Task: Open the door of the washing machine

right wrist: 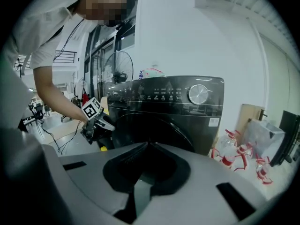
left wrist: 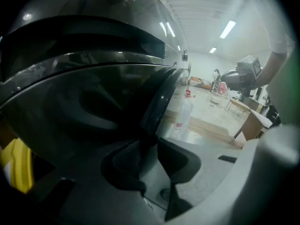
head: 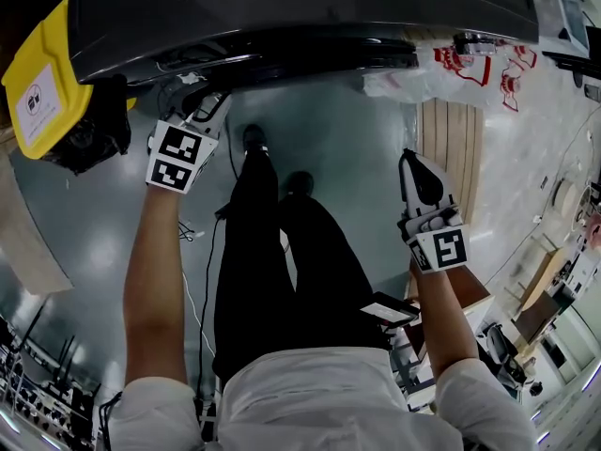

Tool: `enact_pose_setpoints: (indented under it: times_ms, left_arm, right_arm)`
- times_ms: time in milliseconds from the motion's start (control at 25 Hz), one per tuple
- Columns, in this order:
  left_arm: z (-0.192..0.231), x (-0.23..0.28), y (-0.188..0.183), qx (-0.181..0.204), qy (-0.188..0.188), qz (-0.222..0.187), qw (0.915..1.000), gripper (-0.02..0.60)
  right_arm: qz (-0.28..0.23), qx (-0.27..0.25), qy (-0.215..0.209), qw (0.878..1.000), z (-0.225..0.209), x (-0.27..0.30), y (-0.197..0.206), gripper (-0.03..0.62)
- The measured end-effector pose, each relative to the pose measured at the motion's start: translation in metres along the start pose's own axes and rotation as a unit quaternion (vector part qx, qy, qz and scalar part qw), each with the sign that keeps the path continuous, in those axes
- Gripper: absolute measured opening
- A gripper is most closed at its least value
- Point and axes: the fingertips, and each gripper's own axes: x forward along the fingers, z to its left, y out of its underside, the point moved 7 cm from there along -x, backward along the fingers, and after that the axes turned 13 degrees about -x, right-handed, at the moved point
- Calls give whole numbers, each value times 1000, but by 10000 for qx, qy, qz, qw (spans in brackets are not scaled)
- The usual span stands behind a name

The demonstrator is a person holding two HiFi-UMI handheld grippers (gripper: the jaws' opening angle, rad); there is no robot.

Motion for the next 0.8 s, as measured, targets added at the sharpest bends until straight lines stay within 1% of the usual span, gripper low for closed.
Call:
enact_pose_setpoints:
  times_ms: [160,280,680,720,760,800]
  left_arm:
    - [2,-2,1,84,44,117,9999,106]
    - [2,-2,0,109,89,201,9997,101]
    - [1,-2,-4,107,-4,359,9993,95]
    - [0,-3,-3,145,20,405,9991,94]
    - [-4,-5,0,247,131,486,9984,94]
    - [-14,-8,9,404,361,580,9968,87]
  right_arm:
    - [-26,-64,32,10000,0,-2,1,34]
    - [16,-13,129,9999,-3,-7,5,33]
    - [-24,-25,170,9998,-9,-11,9,33]
    - [-23,-29,172,9998,-10,-12,9,34]
    - [-21,-29,174,9998,-10,-12,9,34]
    - [-22,-26,176,9998,-10,-13,10,33]
